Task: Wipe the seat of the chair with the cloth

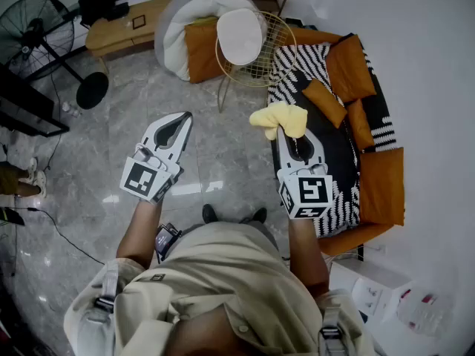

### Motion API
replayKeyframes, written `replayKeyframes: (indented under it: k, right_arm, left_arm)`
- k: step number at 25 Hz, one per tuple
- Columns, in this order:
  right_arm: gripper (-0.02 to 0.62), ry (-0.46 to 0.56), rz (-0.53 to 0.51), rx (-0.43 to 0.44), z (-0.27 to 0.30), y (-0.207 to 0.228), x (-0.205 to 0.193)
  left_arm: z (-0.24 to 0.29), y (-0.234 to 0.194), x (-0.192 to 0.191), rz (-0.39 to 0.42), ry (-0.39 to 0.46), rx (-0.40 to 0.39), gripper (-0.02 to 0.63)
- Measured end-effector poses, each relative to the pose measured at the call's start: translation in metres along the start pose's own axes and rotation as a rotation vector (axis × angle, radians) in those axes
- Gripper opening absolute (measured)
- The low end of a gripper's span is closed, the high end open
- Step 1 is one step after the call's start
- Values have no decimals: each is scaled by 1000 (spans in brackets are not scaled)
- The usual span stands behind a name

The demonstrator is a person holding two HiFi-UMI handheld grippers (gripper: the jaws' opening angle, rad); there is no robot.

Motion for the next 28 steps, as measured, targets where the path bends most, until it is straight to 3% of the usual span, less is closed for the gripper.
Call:
replayKeyframes:
  k: [15, 23, 28]
  right_arm:
    - [103, -1, 22, -7, 22, -11, -2]
    - [114, 17, 126, 17, 64, 30, -11]
    - [114, 26, 144, 90, 103, 67, -16]
  left_arm:
    - [3, -22, -11, -17, 3, -20, 15]
    - [48, -34, -24, -30, -40, -7, 15]
    - [85, -42, -22, -15, -60, 63, 15]
Point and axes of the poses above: the fingertips, and each gripper's own axes: z forward along the fingers, y to its right, x out of its top, the point moved 2 cm from there along -z, backward along the fingers, and after that the axes turned 3 degrees about x, right-handed, at the moved point
